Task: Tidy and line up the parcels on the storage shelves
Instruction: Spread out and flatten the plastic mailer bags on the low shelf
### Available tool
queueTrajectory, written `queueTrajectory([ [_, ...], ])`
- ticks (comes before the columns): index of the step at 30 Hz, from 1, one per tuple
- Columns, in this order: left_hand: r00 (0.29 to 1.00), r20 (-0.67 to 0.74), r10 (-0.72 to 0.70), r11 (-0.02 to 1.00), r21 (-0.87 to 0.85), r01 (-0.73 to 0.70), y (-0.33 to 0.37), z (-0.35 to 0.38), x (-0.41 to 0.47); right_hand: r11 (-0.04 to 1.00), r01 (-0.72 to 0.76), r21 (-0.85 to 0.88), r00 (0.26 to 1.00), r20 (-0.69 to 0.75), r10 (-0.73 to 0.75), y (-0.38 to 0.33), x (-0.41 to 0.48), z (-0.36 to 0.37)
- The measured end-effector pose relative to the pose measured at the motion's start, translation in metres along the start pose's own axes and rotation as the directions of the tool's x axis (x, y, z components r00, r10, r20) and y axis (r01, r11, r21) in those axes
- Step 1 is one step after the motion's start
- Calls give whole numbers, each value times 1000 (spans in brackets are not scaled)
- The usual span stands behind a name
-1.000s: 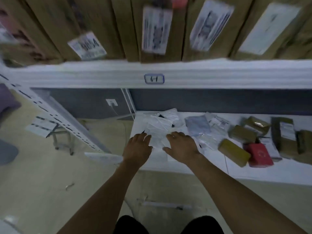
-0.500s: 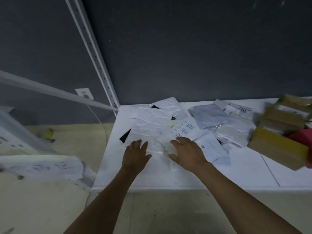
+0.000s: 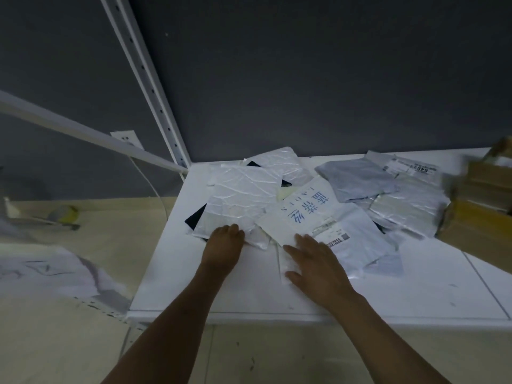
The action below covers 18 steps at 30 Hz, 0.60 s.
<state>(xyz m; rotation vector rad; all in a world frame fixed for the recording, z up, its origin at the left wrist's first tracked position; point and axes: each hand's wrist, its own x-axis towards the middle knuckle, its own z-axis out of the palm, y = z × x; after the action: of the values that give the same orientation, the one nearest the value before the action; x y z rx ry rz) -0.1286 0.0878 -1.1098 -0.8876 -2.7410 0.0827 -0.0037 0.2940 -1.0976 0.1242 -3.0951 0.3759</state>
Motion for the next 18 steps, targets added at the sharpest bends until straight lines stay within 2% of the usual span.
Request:
queueTrajectory([
  [4, 998, -66, 8, 997, -81, -13, 6, -12, -23, 998, -31, -63, 999, -26, 29, 6, -3, 7],
  [6, 989, -114, -91, 974, -216, 65, 7, -23, -37, 999, -37, -26, 999, -24, 36, 3, -2, 0],
  [8, 942, -192, -274, 913, -359, 193, 10, -44, -50, 995, -53, 88, 997, -51, 58, -4, 0, -8],
  [9, 899, -200, -389, 856, -440, 273, 13, -60, -55, 977, -67, 201, 995, -55, 80, -10, 3, -14],
  [11, 756, -172, -632, 670, -612, 421, 23, -90, -64, 890, -72, 450, 988, -87, 124, -25, 7, -27],
  [13, 586, -176, -791, 498, -741, 450, 34, -109, -72, 759, -66, 648, 982, -92, 164, -43, 9, -40],
  [15, 416, -100, -904, 288, -860, 421, 38, -115, -75, 608, -135, 783, 978, 7, 208, -54, 10, -46],
  [16, 371, -42, -928, 196, -900, 389, 39, -117, -76, 531, -185, 827, 972, 74, 225, -58, 10, -46],
  [18, 376, 35, -926, 91, -946, 312, 38, -116, -79, 334, -311, 890, 940, 235, 248, -63, 9, -47],
])
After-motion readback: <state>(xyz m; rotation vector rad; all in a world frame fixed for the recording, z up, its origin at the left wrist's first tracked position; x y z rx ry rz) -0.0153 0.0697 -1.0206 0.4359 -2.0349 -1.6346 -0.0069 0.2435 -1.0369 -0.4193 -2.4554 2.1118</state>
